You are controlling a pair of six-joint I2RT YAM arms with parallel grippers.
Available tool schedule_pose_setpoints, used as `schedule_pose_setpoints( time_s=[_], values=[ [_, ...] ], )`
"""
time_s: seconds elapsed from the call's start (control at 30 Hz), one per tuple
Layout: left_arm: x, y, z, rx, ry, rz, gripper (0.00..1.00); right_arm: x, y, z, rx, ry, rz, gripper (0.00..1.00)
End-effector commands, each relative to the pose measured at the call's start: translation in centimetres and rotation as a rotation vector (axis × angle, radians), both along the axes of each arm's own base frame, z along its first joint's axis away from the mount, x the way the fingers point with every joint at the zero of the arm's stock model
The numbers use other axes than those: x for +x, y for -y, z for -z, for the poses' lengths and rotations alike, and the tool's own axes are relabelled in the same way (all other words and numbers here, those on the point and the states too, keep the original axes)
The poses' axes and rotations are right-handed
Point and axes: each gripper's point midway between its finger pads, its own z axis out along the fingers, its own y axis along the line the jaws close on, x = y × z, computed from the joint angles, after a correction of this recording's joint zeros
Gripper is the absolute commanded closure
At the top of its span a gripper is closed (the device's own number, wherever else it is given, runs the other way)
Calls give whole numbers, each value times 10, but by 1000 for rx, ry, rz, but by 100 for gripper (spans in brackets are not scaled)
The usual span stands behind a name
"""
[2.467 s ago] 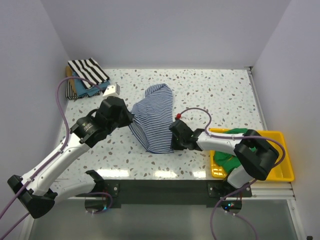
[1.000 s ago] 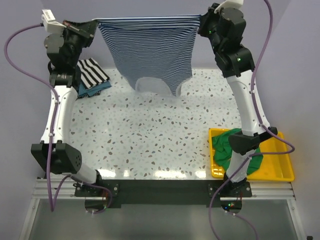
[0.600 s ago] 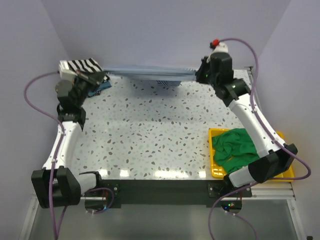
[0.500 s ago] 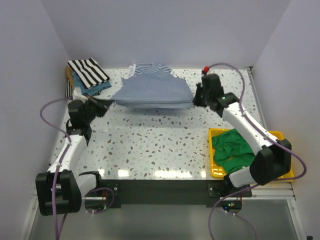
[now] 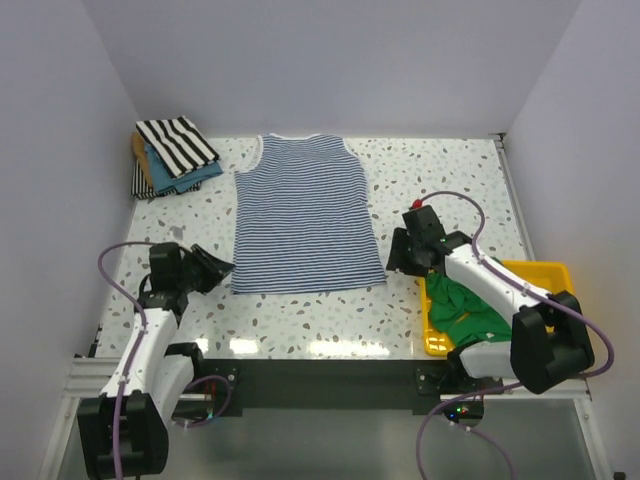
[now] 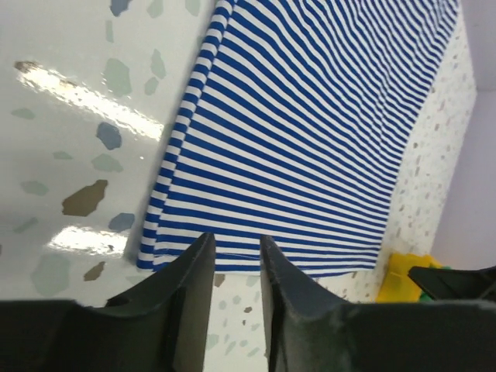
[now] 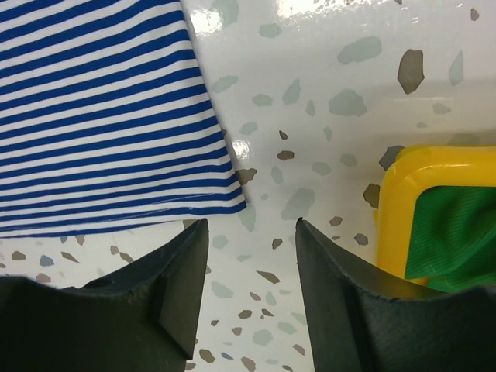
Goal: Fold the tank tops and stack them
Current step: Flatten the tank top out
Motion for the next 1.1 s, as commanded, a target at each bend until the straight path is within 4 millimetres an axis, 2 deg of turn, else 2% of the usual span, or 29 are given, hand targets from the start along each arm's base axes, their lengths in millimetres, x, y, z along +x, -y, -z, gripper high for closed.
schedule_pose_setpoints(
  time_s=[0.0, 0.03, 0.1, 0.2, 0.37, 0.63, 0.8, 0.9, 1.07],
  values=[
    [-2, -18, 8, 168, -60, 16, 71, 1, -8, 16, 40, -16, 33, 48],
    [-5, -16, 18, 194, -99, 40, 71, 1, -10, 23, 36, -29, 34, 51],
    [-4, -19, 23, 245, -130, 37, 76, 0, -16, 31, 25, -44, 17, 55],
    [-8, -8, 35, 324, -177, 95, 76, -4, -26, 45, 9, -62, 6, 55],
    [-13, -10, 51, 379, -231, 99, 74, -8, -26, 58, -9, -68, 19, 54],
    [-10, -11, 55, 416, -250, 87, 71, -10, -14, 64, -58, -58, 45, 53],
    [-7, -17, 48, 457, -251, 60, 69, -9, -17, 70, -55, -69, 37, 53],
    [-10, -24, 49, 494, -282, 37, 69, -10, -19, 76, -47, -80, 35, 55],
    [-14, -20, 55, 508, -314, 45, 67, -11, -18, 76, -45, -77, 38, 62]
  ],
)
